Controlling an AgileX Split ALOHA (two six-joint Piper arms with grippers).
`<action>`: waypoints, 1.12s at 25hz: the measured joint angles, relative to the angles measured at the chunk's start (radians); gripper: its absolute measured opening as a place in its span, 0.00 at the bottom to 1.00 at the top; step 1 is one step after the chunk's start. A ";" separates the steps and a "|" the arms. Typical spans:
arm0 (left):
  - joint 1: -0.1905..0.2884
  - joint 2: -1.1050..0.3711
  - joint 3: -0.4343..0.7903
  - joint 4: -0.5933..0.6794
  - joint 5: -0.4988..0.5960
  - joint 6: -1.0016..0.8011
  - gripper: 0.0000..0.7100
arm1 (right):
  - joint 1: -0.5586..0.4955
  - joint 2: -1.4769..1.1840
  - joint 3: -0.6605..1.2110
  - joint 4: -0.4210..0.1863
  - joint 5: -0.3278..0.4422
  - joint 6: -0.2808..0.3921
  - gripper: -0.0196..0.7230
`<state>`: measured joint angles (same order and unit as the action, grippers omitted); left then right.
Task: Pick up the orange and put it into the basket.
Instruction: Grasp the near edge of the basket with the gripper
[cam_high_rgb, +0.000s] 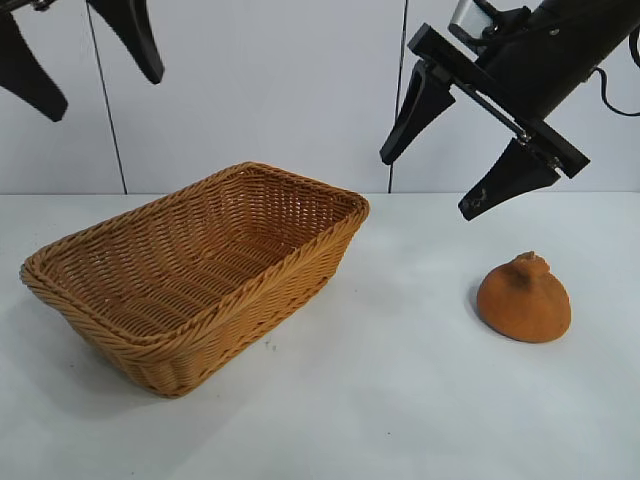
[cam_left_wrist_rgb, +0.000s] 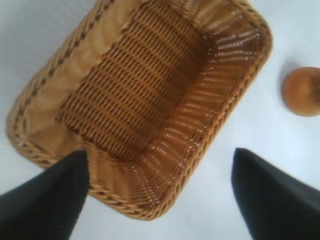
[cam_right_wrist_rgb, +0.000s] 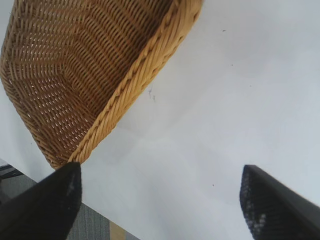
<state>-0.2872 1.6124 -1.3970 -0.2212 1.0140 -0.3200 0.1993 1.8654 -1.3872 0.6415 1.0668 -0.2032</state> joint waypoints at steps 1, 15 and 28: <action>0.000 -0.013 0.029 0.005 -0.001 -0.017 0.79 | 0.000 0.000 0.000 -0.002 0.000 0.000 0.82; 0.000 -0.063 0.427 0.011 -0.278 -0.501 0.79 | 0.000 0.000 0.000 -0.003 0.001 0.000 0.82; 0.000 -0.054 0.481 0.007 -0.468 -0.575 0.79 | 0.000 0.000 0.000 -0.003 -0.007 0.000 0.82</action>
<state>-0.2872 1.5579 -0.9157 -0.2145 0.5456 -0.8952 0.1993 1.8654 -1.3872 0.6388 1.0597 -0.2032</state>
